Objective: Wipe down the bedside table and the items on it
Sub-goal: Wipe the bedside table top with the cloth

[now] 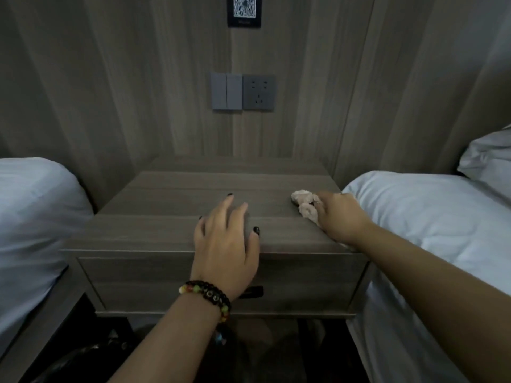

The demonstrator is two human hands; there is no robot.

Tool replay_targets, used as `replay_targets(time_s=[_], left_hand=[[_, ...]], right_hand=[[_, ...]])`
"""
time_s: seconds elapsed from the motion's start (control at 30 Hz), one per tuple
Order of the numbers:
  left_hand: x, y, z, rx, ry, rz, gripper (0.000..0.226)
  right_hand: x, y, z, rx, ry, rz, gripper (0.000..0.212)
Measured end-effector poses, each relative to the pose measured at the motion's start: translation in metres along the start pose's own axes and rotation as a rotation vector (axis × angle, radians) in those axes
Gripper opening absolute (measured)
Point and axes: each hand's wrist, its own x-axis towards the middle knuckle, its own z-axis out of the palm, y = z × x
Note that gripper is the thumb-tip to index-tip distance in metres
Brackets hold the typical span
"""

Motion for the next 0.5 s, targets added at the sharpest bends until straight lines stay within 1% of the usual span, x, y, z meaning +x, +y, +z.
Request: replay_targets(time_s=[0.13,0.23,0.33,0.4,0.5], left_hand=[[0.017,-0.019,0.003,0.008,0.018,-0.052,0.05],[0.02,-0.019,0.005,-0.008,0.04,-0.053,0.048],[0.019,-0.017,0.007,-0.009,0.058,-0.052,0.047],[0.019,-0.016,0.006,-0.02,0.053,-0.063,0.047],[0.014,-0.011,0.003,-0.024,0.055,-0.053,0.048]], right_hand=[[0.038,-0.007,0.01,-0.016,-0.03,0.094,0.03],[0.047,-0.015,0.01,-0.024,-0.038,0.126,0.033],[0.032,-0.021,0.003,0.034,-0.02,0.057,0.035],[0.011,-0.027,-0.004,0.116,-0.016,-0.002,0.032],[-0.029,-0.037,-0.012,0.222,-0.003,-0.039,0.026]])
